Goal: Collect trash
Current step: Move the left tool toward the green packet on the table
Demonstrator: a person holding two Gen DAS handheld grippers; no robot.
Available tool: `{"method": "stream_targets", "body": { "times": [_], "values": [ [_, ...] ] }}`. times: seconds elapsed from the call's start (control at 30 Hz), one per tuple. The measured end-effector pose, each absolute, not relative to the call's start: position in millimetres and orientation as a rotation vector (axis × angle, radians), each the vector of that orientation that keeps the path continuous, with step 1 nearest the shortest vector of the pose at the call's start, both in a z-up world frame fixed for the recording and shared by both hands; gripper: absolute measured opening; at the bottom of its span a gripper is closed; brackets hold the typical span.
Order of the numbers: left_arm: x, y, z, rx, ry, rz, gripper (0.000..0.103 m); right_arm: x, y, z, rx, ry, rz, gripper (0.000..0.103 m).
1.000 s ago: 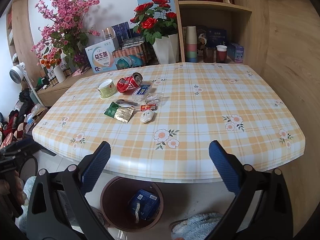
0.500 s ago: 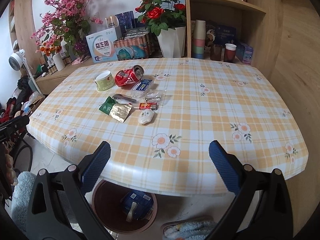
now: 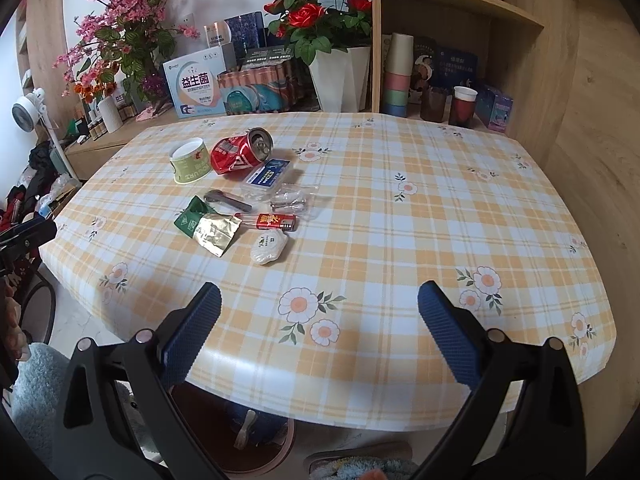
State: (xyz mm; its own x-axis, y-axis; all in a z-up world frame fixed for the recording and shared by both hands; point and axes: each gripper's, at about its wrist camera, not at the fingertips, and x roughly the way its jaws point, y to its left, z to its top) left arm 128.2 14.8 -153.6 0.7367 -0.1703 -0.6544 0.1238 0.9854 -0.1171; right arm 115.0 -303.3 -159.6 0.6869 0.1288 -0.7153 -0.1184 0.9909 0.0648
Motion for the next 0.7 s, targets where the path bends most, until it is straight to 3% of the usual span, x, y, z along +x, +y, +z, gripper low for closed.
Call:
{"method": "stream_targets", "body": {
  "times": [0.7],
  "values": [
    [216.0, -28.1, -214.3, -0.109, 0.886, -0.257, 0.097, 204.2, -299.6, -201.9, 0.034, 0.840, 0.197, 0.097]
  ]
}}
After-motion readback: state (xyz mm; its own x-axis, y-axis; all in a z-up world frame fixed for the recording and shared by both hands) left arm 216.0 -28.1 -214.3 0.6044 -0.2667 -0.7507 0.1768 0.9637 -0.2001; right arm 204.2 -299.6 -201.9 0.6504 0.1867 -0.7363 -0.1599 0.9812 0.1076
